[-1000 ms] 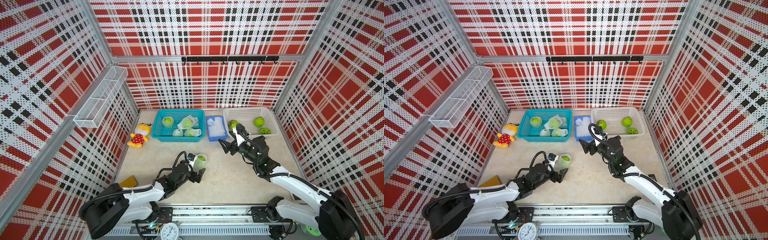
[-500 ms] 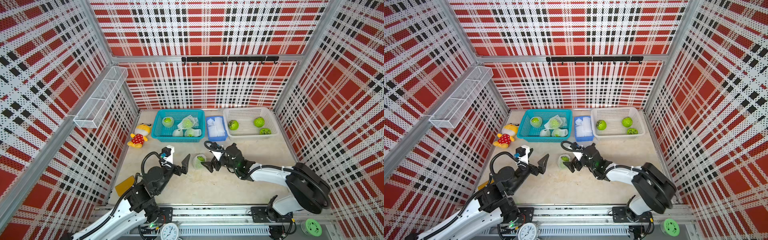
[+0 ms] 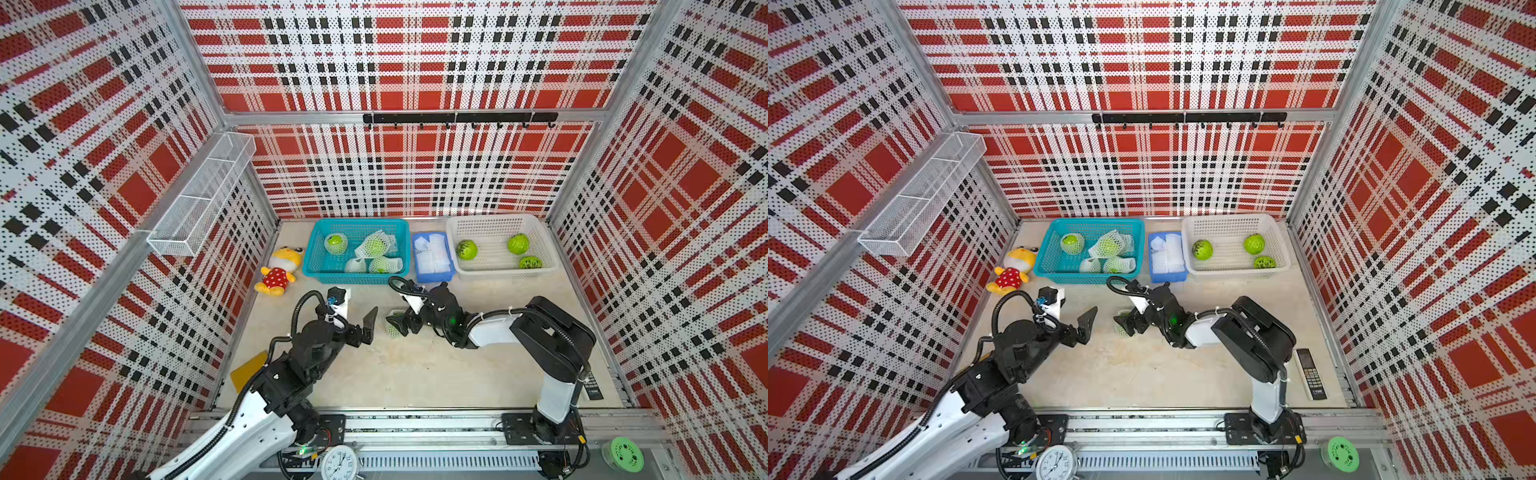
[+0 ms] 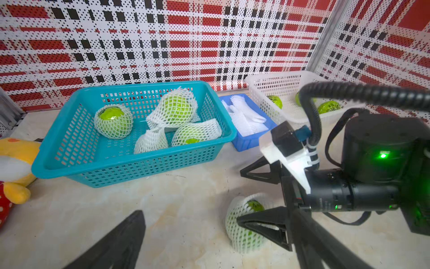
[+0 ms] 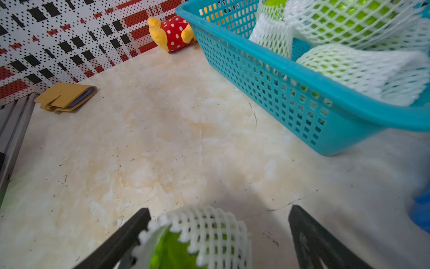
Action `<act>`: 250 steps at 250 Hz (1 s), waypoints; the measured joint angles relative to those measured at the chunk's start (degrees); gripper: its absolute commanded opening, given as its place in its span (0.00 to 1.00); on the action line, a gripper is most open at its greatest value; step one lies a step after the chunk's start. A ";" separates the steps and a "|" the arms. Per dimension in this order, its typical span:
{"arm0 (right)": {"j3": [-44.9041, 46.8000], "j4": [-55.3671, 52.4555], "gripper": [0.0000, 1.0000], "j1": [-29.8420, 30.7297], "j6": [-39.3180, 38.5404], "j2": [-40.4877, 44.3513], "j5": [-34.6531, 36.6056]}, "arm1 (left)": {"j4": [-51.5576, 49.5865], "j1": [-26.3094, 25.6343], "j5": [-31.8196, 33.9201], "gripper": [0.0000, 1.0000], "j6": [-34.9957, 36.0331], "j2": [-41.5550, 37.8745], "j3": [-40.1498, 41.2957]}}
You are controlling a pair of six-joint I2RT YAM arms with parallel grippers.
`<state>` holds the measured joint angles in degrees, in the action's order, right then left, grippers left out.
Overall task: Sleeve custard apples in foam nets
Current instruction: Pick up the custard apple from the center of the board.
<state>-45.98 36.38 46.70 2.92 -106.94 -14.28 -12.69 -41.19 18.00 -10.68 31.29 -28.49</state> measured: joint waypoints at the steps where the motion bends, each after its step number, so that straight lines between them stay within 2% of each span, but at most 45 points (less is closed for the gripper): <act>1: 0.00 0.00 0.91 0.07 0.07 -0.07 0.00 | 0.00 0.04 -0.04 1.00 0.00 0.00 0.00; 77: 0.57 3.37 0.76 2.10 2.62 -3.82 0.26 | 0.17 0.98 -1.75 0.99 -0.39 0.00 0.22; 192: 0.61 5.22 0.84 2.08 3.50 -5.16 0.59 | 0.20 1.05 -2.58 0.99 -0.85 0.04 0.22; 250: 0.72 5.44 0.83 2.10 4.02 -6.54 0.46 | 0.17 1.11 -2.58 0.99 -0.85 -0.98 0.22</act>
<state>-45.25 41.82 48.80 6.94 -113.47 -13.82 -12.51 -40.07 15.42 -11.53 30.30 -28.27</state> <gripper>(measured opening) 0.840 0.992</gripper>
